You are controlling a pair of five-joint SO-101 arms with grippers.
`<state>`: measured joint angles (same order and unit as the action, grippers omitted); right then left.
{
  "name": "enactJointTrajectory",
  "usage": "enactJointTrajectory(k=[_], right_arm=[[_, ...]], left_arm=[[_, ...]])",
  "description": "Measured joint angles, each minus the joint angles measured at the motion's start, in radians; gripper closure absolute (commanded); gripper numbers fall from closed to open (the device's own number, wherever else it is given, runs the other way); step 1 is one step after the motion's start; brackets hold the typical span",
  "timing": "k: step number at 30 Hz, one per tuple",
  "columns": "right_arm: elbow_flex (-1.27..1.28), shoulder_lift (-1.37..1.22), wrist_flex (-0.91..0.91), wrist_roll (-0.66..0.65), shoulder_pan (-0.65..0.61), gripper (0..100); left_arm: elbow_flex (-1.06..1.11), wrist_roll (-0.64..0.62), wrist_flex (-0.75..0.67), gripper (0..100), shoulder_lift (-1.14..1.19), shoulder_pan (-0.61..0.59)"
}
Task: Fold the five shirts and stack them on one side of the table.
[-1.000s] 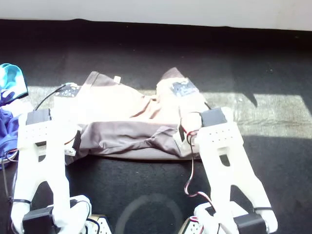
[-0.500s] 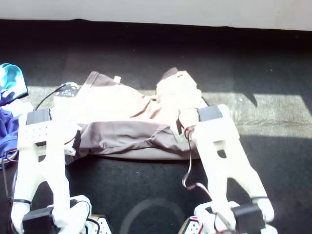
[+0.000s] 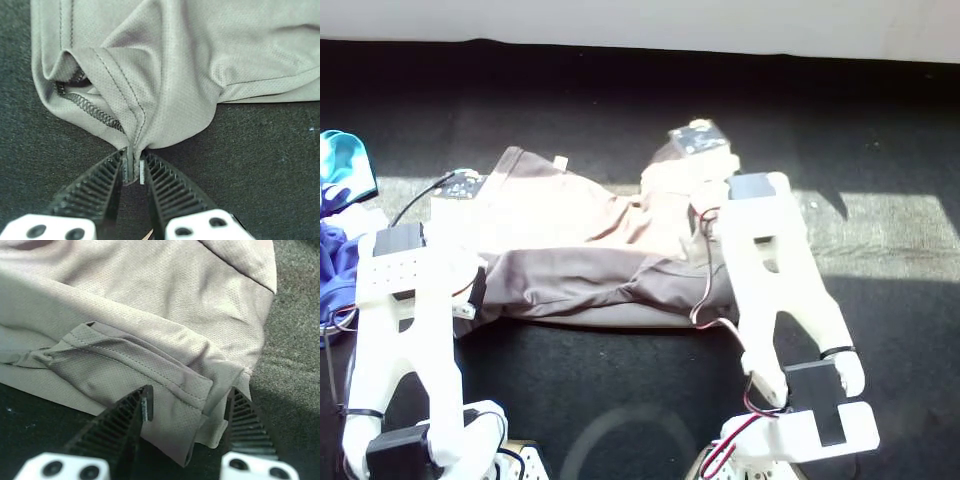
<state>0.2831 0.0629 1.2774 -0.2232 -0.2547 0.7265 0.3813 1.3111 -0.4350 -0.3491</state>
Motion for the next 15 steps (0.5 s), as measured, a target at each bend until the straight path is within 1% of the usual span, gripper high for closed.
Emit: enactJointTrajectory(k=[5, 10, 15], right_arm=[[0.0, 0.0, 0.005, -0.043, 0.009, 77.1], [0.0, -0.006, -0.005, -0.051, 0.011, 77.1], [0.0, -0.081, -0.014, -0.1, 0.011, 77.1]], left_arm=[[0.0, 0.0, 0.0, 99, 0.0, 0.0], [0.0, 0.0, 0.0, 99, 0.0, 0.0], [0.0, 0.0, 0.0, 99, 0.0, 0.0]])
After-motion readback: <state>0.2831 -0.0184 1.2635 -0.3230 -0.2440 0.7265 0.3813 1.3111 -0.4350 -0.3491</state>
